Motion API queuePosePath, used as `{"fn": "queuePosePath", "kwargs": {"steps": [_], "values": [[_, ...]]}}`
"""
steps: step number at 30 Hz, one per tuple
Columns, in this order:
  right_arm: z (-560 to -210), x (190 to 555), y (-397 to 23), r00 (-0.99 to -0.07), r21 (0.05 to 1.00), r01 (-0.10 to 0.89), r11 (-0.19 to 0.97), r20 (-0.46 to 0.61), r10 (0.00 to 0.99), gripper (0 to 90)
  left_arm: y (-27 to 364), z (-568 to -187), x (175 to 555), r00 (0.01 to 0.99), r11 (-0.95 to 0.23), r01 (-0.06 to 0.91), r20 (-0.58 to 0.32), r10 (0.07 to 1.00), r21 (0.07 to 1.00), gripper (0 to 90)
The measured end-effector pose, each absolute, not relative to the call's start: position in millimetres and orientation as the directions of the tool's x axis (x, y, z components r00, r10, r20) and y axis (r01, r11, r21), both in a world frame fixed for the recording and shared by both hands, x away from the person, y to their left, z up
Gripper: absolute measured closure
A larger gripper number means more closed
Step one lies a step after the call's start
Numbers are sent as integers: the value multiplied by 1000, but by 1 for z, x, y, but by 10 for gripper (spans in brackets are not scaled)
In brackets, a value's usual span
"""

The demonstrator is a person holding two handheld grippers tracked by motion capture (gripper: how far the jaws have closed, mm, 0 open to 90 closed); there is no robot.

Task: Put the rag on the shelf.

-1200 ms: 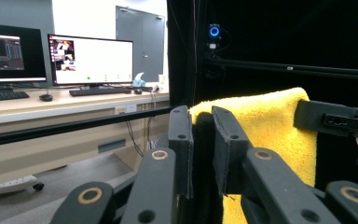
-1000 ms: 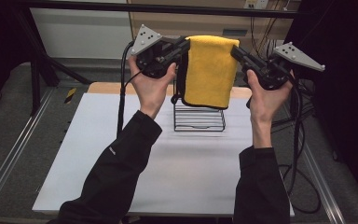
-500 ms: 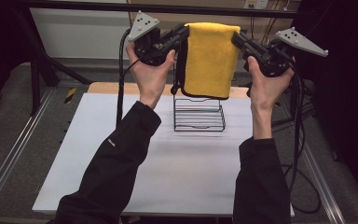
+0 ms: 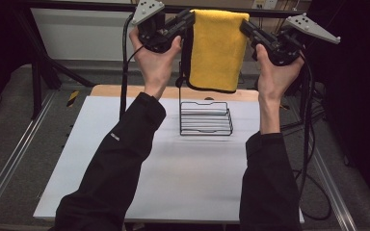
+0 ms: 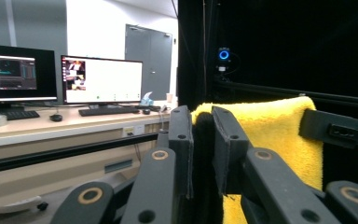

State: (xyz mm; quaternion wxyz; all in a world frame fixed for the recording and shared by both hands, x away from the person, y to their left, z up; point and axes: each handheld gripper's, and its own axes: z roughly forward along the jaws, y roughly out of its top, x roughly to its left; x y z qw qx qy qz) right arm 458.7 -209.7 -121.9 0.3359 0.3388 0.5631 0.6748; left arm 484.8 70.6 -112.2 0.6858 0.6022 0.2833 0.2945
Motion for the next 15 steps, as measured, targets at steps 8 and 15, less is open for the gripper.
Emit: {"fn": "queuePosePath", "kwargs": {"steps": [8,15], "values": [[-120,474,-211,-537,985,-77,-151,87,839,850,66,-106,499,651,86,-66,-22,759,994,787],[-121,491,-210,-527,987,-62,-147,93,845,850,62,-110,517,634,69,-65,-12,773,995,787]]}}
